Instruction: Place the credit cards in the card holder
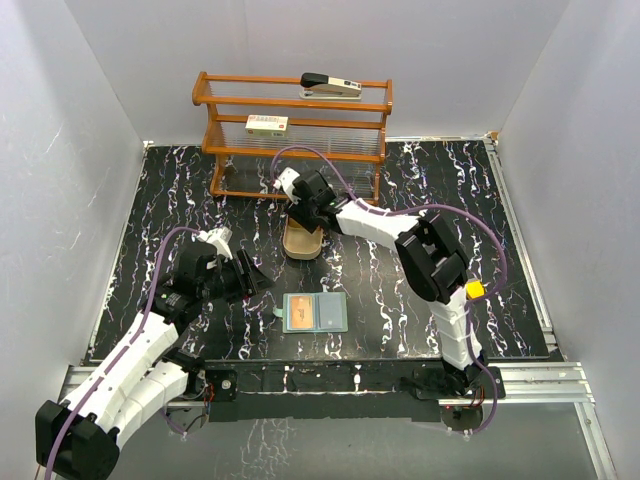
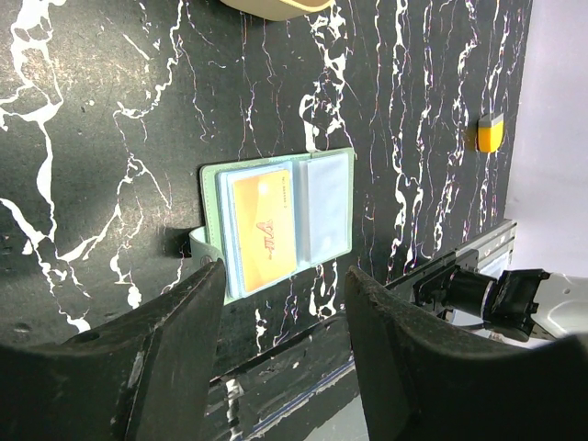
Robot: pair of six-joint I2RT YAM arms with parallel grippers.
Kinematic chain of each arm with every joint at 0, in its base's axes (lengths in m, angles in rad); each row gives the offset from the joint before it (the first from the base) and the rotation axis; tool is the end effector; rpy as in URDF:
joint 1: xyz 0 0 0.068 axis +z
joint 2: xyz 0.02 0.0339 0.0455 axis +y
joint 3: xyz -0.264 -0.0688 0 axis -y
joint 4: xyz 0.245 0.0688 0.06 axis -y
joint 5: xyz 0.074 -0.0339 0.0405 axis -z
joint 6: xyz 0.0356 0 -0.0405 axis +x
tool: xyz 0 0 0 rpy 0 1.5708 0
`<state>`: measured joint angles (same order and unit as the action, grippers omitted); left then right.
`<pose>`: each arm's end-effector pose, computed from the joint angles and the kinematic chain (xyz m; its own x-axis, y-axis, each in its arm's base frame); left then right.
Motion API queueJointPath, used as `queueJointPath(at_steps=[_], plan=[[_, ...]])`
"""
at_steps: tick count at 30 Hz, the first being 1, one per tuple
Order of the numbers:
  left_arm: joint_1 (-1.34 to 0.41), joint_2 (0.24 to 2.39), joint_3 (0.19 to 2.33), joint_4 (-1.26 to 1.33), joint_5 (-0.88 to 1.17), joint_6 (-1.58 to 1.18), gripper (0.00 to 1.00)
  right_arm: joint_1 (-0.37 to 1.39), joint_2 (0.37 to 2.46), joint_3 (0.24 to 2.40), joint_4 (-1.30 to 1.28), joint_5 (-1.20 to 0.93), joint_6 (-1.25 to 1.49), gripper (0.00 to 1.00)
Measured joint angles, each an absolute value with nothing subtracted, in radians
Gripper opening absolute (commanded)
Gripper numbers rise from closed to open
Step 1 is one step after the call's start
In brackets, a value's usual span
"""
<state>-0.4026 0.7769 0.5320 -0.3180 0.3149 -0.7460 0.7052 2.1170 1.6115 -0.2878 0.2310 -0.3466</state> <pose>0.1569 -0.0788 0.2398 -0.7770 -0.3705 -0.5089 0.1174 0.7090 -0.6954 0.3683 0.3028 0.1955 -0.3376 -0.7216 -0.6044 -0.6628 0.6382 -0.3918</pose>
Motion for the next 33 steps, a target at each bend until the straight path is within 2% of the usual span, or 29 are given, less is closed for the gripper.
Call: queueJointPath(at_steps=[8,28,33], plan=[[-0.403,0.777,0.531,-0.318,0.315,-0.743,0.54,0.72,2.129,1.621,-0.296,0.245,-0.368,0.34],[-0.403,0.768,0.523,-0.311,0.315,-0.752,0.54,0.731,2.118,1.625,-0.309,0.253,-0.373,0.16],[-0.403,0.765,0.523,-0.307,0.317,-0.753,0.54,0.731,2.112,1.625,-0.319,0.249,-0.374,0.04]])
